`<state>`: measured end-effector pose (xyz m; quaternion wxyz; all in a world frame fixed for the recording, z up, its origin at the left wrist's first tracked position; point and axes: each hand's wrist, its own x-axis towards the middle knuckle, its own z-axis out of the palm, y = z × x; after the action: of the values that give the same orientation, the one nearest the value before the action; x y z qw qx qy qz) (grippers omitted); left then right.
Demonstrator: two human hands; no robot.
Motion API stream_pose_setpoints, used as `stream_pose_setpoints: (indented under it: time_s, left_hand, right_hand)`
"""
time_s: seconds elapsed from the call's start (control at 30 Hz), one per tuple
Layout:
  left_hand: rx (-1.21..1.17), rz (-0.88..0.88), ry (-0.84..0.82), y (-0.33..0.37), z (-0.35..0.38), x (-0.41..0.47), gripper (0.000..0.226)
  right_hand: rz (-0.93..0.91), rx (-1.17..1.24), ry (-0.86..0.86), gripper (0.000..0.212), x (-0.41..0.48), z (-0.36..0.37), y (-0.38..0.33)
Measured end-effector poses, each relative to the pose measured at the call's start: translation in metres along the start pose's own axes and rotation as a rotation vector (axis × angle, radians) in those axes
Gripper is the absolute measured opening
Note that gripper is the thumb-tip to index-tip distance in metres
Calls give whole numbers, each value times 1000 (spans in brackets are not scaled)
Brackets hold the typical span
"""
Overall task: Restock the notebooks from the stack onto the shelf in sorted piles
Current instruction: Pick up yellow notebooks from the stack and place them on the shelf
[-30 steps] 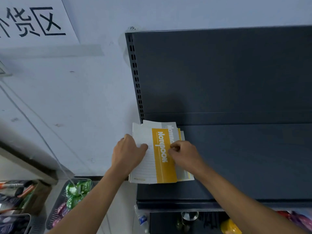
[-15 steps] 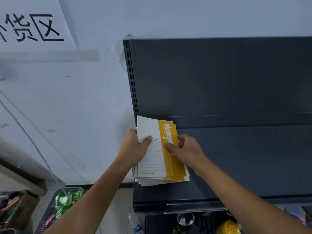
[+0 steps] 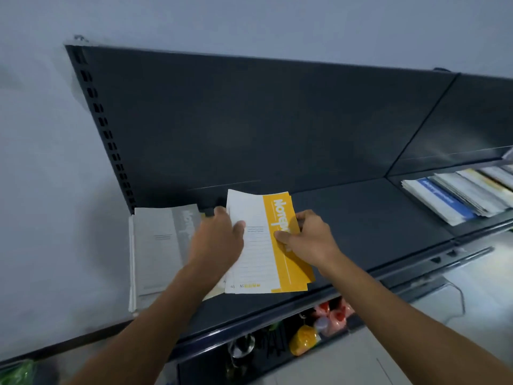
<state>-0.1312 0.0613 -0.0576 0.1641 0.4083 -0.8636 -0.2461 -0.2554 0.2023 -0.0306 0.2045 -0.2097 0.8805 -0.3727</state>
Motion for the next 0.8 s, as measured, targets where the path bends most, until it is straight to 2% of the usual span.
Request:
stream_pose_setpoints:
  time_s: [0.1,0.33,0.8]
  left_hand:
    - [18,93,-27,34,25,-1,25]
    - [82,267,-106,141,88,-2,29]
    - [187,397,-297,378,237,-40,33]
  right_hand:
    - [26,-60,66,49,1,-31,24]
    - [105,-128,194,46,5,-123,98]
    - [244,-79,345,40,33,-317,286]
